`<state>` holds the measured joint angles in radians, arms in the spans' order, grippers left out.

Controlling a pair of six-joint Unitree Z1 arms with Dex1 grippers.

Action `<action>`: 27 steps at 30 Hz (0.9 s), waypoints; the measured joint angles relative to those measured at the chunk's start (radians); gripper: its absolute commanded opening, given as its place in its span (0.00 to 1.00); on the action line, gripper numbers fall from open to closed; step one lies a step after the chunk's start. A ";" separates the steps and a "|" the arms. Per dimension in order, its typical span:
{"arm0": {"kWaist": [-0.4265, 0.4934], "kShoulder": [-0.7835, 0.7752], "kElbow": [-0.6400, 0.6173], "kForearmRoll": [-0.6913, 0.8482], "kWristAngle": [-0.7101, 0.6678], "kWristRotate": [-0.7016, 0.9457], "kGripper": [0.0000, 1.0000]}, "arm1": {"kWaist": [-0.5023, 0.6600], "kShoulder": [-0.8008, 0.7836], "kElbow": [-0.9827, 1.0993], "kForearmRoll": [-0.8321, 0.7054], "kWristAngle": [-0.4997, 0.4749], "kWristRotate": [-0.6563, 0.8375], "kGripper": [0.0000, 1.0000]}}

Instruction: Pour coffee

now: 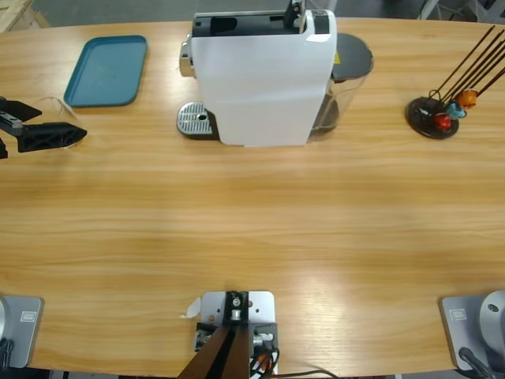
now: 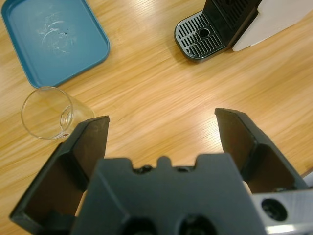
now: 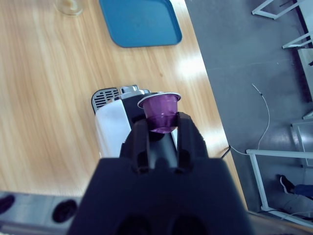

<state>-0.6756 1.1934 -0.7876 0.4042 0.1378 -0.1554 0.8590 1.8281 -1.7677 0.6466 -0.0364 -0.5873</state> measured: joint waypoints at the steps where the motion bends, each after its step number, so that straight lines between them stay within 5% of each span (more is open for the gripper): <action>1: 0.000 0.000 0.000 0.000 0.000 0.000 0.94 | -0.001 0.000 0.005 -0.001 -0.001 0.000 0.09; 27: 0.000 0.000 0.000 -0.001 0.000 0.000 0.94 | -0.002 0.032 0.068 -0.050 -0.001 0.000 0.09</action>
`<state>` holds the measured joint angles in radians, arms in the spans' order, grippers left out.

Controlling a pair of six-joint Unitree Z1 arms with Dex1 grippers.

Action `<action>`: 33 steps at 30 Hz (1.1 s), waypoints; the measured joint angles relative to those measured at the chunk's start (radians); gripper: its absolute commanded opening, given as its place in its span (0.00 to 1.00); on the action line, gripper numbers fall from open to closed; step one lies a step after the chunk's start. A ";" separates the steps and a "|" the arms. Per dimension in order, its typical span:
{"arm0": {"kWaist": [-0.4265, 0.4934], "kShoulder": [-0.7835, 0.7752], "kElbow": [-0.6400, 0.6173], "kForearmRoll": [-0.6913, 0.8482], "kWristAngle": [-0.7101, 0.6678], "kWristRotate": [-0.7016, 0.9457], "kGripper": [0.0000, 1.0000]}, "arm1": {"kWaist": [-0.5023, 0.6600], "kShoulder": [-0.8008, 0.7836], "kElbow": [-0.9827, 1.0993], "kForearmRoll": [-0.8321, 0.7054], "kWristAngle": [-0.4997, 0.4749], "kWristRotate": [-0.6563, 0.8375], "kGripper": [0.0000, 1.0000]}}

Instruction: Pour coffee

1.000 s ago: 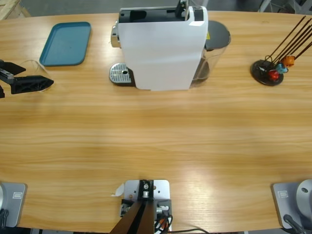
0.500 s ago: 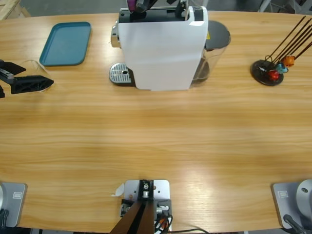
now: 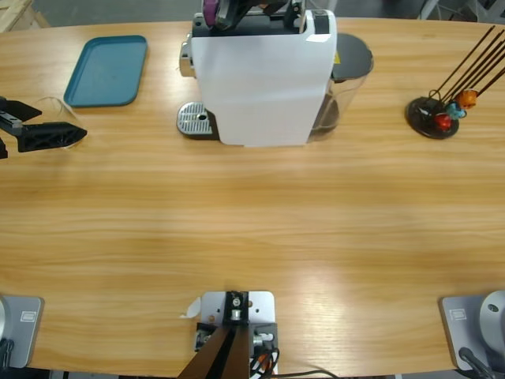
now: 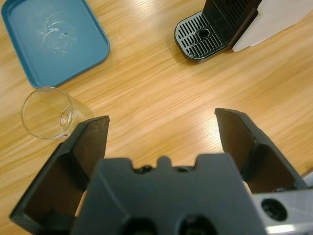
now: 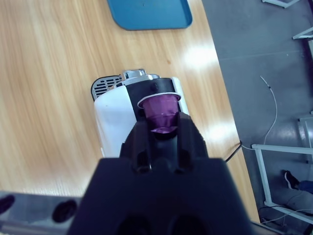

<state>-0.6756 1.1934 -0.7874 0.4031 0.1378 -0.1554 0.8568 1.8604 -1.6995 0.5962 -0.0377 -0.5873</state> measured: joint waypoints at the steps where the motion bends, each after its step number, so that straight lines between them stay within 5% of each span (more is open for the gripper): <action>1: 0.000 0.000 0.000 0.000 0.000 0.000 0.94 | 0.000 0.001 0.000 0.000 0.000 0.000 0.09; 6: 0.000 0.000 0.000 0.000 0.000 0.000 0.94 | 0.000 0.004 0.000 0.000 0.000 0.000 0.09; 7: 0.000 0.000 0.000 -0.001 0.000 0.000 0.94 | 0.000 0.004 0.000 0.000 0.000 0.000 0.15; 9: 0.000 0.000 0.000 -0.001 0.000 0.000 0.94 | 0.000 0.004 0.000 0.000 0.000 0.000 0.44; 14: 0.000 0.000 0.000 -0.001 0.000 0.000 0.94 | 0.000 0.010 0.000 0.000 -0.005 0.002 0.66; 25: 0.000 0.000 0.001 -0.002 0.000 0.000 0.94 | -0.005 0.016 -0.007 -0.002 -0.028 0.016 0.69; 26: 0.000 0.000 0.001 -0.002 0.000 0.000 0.94 | -0.005 0.016 -0.007 -0.002 -0.028 0.017 0.71; 29: 0.000 0.000 0.001 -0.002 0.000 0.000 0.94 | -0.005 0.012 -0.008 -0.001 -0.032 0.022 0.98; 33: 0.000 0.000 0.002 -0.002 0.000 0.000 0.94 | -0.005 -0.022 -0.010 0.021 -0.045 0.097 1.00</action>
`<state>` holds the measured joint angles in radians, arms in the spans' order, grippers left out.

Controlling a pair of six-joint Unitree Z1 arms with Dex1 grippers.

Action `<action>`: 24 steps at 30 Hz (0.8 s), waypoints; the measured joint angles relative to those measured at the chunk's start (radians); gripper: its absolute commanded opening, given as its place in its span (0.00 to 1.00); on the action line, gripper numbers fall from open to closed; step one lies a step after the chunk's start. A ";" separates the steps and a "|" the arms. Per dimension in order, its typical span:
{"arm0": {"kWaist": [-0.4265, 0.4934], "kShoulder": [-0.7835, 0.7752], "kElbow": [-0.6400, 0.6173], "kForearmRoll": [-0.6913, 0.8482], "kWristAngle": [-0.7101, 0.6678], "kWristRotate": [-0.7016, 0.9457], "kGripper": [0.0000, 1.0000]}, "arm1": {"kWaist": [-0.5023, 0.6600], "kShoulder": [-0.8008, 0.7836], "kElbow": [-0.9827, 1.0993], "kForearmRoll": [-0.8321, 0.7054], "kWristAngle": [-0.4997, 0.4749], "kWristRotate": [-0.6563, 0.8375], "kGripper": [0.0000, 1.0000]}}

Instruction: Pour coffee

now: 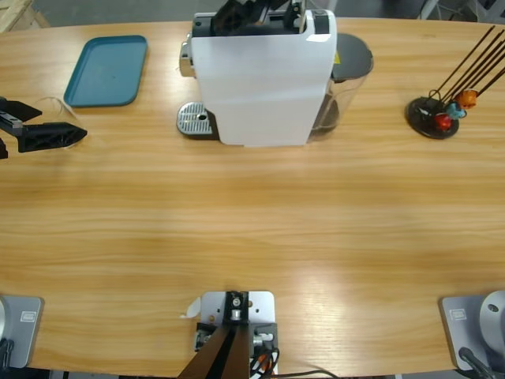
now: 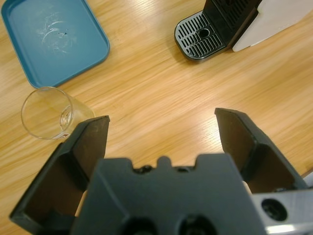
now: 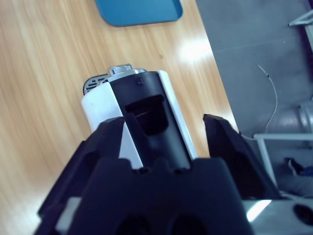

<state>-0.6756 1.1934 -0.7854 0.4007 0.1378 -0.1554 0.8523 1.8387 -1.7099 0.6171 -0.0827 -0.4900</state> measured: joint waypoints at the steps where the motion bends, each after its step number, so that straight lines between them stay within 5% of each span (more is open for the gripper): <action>1: 0.000 0.000 0.000 0.000 0.000 0.000 0.94 | 0.003 -0.023 0.000 0.011 -0.007 0.024 0.98; 6: 0.000 0.000 0.001 0.000 0.000 0.000 0.94 | 0.034 -0.151 -0.001 0.146 -0.047 0.073 0.98; 7: 0.000 0.000 0.001 0.000 0.000 0.000 0.94 | 0.040 -0.178 0.001 0.166 -0.052 0.085 0.91; 9: 0.000 0.000 0.001 0.000 0.000 0.000 0.94 | 0.041 -0.232 0.013 0.200 -0.055 0.102 0.71; 12: 0.000 0.000 0.001 0.000 0.000 0.000 0.94 | 0.040 -0.303 0.050 0.226 -0.054 0.111 0.01; 24: 0.000 0.000 0.001 0.000 0.000 0.000 0.94 | 0.040 -0.353 0.048 0.291 -0.124 0.113 0.00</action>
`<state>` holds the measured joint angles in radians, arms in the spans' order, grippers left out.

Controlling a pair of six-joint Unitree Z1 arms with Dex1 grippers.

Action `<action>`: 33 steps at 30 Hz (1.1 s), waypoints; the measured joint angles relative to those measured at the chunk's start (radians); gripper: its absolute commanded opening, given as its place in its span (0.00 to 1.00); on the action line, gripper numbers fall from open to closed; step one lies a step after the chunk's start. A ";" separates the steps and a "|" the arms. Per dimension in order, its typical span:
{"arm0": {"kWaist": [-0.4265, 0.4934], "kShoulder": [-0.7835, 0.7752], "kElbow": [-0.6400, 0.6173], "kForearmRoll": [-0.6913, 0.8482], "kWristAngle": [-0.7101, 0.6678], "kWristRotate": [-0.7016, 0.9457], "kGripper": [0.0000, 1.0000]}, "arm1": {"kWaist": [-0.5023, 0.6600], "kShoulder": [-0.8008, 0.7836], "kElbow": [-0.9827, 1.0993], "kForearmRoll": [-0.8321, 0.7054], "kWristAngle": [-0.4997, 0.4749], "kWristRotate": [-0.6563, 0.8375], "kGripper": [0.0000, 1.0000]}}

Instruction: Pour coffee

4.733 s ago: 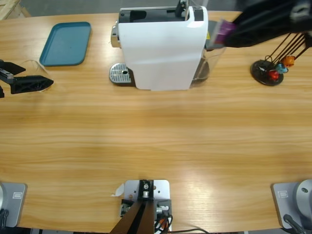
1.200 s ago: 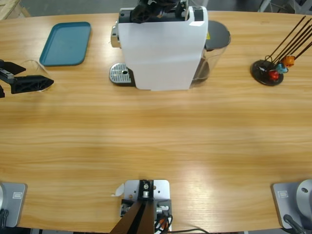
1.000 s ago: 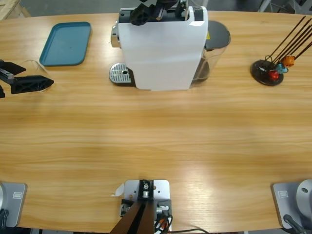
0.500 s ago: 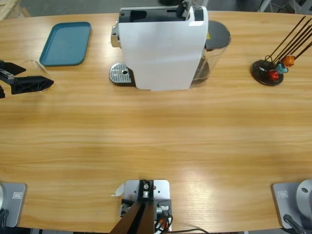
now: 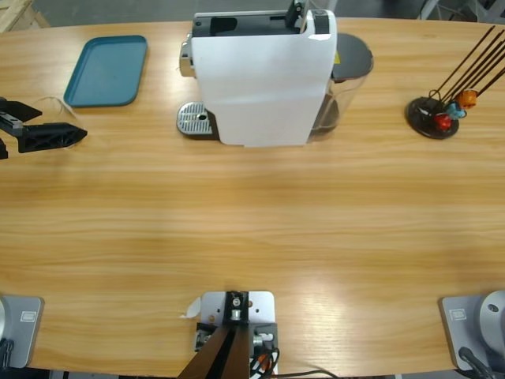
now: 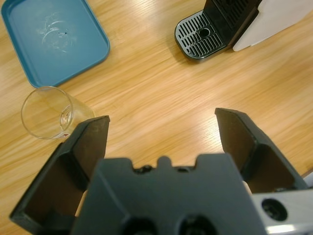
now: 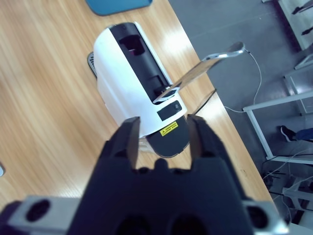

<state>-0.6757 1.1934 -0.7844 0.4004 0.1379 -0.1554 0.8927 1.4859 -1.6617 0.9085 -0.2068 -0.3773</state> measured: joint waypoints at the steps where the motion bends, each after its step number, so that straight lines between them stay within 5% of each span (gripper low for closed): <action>1: 0.000 0.000 0.000 0.000 0.000 0.000 0.94 | 0.000 0.000 0.001 0.000 -0.003 0.008 0.00; 7: 0.000 0.000 0.000 0.000 0.000 0.000 0.94 | 0.000 0.004 0.041 -0.138 -0.019 0.082 0.00; 12: 0.000 0.000 0.000 0.000 0.000 0.000 0.94 | -0.035 0.018 0.070 -0.277 0.103 0.112 0.00; 22: 0.000 0.000 0.000 0.000 0.000 0.000 0.94 | -0.040 0.038 0.161 -0.337 -0.374 0.104 0.00; 33: 0.000 0.000 0.000 -0.001 0.000 0.000 0.94 | 0.012 0.093 0.174 -0.407 -0.425 0.106 0.00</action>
<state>-0.6757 1.1935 -0.7844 0.3992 0.1379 -0.1554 0.9051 1.5789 -1.4878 0.5016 -0.6319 -0.2712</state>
